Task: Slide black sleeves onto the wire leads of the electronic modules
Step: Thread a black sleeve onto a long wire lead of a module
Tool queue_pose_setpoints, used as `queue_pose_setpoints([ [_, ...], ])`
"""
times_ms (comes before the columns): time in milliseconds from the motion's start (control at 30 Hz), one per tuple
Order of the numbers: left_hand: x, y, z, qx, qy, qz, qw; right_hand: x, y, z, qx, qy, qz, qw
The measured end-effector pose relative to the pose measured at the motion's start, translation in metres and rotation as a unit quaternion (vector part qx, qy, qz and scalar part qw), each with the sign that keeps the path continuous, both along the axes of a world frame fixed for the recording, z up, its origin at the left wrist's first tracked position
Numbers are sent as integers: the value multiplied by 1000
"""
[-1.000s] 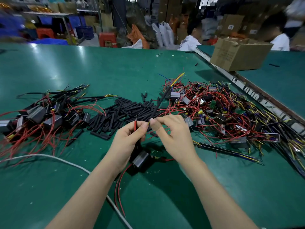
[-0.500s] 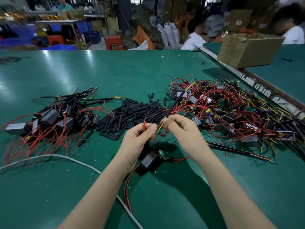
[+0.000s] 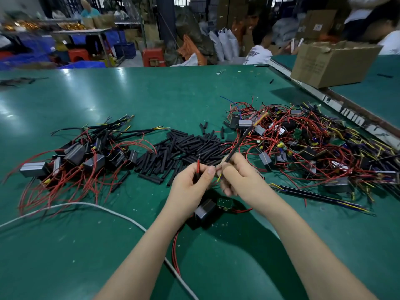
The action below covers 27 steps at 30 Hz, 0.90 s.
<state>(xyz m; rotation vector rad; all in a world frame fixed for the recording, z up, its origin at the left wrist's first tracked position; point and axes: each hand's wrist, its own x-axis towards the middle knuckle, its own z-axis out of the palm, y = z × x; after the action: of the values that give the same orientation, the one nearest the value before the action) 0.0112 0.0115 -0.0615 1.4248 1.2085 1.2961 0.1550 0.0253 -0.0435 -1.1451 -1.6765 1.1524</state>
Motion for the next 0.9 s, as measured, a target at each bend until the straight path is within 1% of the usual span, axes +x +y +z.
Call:
queue_pose_setpoints([
  [167,1,0,0,13,40,-6,999,-2,0,2,-32,60,-19,998],
  [300,1,0,0,0,47,-6,999,-3,1,1,-43,84,-32,995],
  [400,-1,0,0,5,55,1,998,0,1,0,8,19,-32,999],
  [500,-3,1,1,14,37,19,999,9,1,4,59,-31,-16,998],
  [667,-5,2,-1,2,46,29,999,13,2,5,125,-142,-22,982],
  [733,-5,3,-2,0,40,29,999,12,1,6,154,-149,-21,977],
  [800,-5,3,-1,-1,25,24,999,12,0,8,189,-135,-27,972],
  [833,-4,3,0,-2,18,20,1000,11,-1,8,194,-123,-28,973],
  [900,-4,2,1,-5,9,11,1000,10,-2,9,165,-85,-24,982],
])
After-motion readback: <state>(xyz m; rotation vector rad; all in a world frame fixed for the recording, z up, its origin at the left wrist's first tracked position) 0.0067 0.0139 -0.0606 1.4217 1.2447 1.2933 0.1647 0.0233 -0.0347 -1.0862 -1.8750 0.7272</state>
